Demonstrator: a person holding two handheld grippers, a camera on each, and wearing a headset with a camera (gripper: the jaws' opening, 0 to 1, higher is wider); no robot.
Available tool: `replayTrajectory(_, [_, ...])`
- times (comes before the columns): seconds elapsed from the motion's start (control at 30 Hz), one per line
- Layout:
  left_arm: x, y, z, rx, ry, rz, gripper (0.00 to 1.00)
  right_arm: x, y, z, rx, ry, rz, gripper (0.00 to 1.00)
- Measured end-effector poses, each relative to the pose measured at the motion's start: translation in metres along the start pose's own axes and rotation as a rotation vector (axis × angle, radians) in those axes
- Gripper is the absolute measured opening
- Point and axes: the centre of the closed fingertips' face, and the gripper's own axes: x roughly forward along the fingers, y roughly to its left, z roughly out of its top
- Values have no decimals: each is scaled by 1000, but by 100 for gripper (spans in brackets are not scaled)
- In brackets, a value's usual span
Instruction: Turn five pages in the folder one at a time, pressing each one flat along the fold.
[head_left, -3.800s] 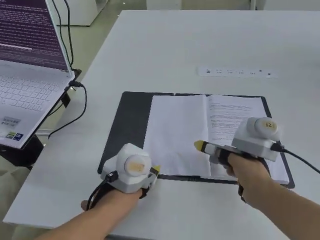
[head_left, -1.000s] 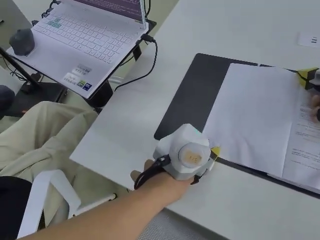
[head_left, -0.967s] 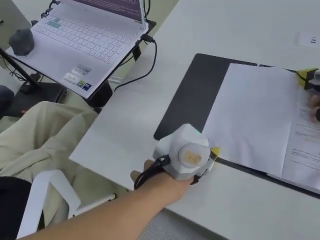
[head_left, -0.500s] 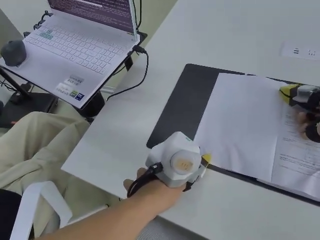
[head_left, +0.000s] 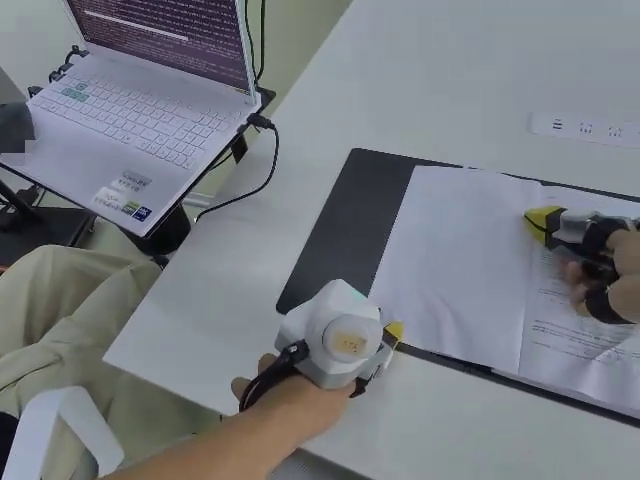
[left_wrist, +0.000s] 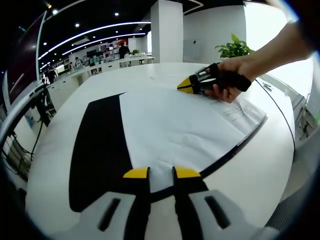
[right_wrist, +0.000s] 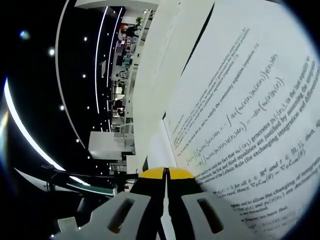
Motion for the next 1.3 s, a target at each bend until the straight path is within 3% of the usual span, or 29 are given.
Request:
replayTrajectory(0.6, [-1, 0, 1, -14, -7, 3, 16, -30, -10, -33, 18, 34, 11, 0])
replayTrajectory(0.8, [-1, 0, 1, -14, -6, 3, 16, -43, -13, -59, -29, 103, -5, 0])
replayTrajectory(1.3, [-2, -2, 1, -11, -4, 0, 16, -77, -33, -109, -23, 146, -9, 0])
